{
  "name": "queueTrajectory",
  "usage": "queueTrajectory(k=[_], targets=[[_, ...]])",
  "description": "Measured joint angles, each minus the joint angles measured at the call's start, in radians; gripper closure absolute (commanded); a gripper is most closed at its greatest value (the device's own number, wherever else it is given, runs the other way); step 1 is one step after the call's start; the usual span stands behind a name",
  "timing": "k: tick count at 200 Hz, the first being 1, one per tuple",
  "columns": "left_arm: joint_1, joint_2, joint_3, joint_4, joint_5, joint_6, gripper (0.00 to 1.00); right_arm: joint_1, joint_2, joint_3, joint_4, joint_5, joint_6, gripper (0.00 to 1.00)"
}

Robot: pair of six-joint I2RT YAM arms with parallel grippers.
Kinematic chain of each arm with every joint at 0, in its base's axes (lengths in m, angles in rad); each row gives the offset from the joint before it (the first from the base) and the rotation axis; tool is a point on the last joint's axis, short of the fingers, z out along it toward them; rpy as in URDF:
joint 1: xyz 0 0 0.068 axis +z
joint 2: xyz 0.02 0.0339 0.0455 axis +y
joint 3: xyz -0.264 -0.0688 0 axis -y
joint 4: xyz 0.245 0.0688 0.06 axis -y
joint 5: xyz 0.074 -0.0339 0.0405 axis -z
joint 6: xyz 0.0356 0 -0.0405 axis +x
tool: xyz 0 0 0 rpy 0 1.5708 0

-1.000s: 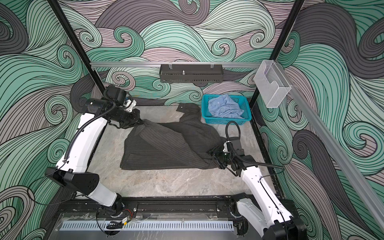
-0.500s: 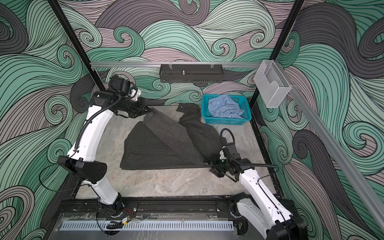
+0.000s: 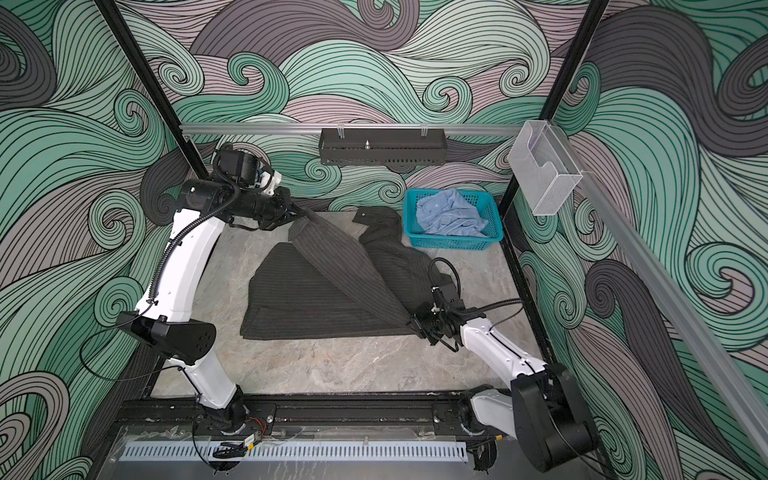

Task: Fold and stack the long sleeve shirts

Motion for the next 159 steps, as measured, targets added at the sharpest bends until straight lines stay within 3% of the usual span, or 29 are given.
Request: queueTrajectory(k=[42,116,159], targets=[[0.01,-0.005,-0.043,0.021,0.014,0.001,1.0,-0.091,-0.024,-0.021,0.131,0.051,0.067,0.95],[0.105,-0.095,-0.441,0.089,0.046,0.018,1.0,-0.158,0.108,-0.098,0.265,0.061,0.069,0.89],[0.209,-0.18,-0.584,0.029,0.063,0.09,1.0,-0.184,0.079,-0.119,0.247,0.063,0.018,0.9]])
